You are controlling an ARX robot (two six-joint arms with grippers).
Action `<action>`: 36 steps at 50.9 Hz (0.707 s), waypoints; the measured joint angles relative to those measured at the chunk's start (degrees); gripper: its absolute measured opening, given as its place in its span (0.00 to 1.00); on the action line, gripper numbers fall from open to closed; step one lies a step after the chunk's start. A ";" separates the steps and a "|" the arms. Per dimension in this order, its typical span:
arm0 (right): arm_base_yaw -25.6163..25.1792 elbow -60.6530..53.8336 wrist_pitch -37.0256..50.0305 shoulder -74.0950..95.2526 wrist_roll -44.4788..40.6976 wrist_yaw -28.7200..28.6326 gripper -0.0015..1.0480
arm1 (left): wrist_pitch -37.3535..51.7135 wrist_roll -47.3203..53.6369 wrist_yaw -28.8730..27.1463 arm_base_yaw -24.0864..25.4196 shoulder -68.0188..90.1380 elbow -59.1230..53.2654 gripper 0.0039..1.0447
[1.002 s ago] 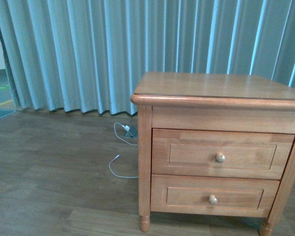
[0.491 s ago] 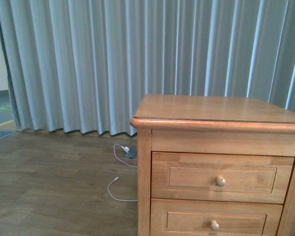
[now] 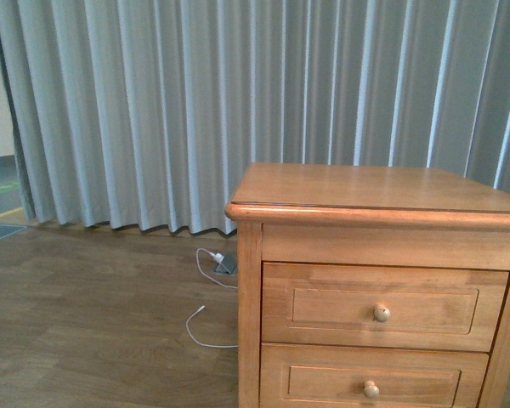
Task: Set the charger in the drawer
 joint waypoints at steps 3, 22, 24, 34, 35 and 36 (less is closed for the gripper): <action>0.00 -0.31 -0.44 -0.77 0.00 -0.02 0.02 | 0.02 0.00 0.00 0.02 0.00 0.00 0.95; 0.07 -2.86 -9.55 -12.31 -0.09 -0.02 0.02 | 0.00 0.02 0.13 0.00 0.00 0.00 0.95; 0.07 -2.86 -9.55 -12.33 -0.09 0.00 0.02 | 0.00 0.02 0.11 0.00 0.00 0.00 0.95; 0.07 -2.86 -9.55 -12.35 -0.09 0.02 0.02 | 0.00 0.02 0.09 0.02 0.00 0.00 0.95; 0.07 -2.86 -9.55 -12.35 -0.09 0.02 0.02 | 0.00 0.02 0.11 0.02 -0.02 0.00 0.95; 0.07 -2.86 -9.55 -12.35 -0.09 0.02 0.02 | 0.00 0.02 0.13 0.02 0.00 0.00 0.95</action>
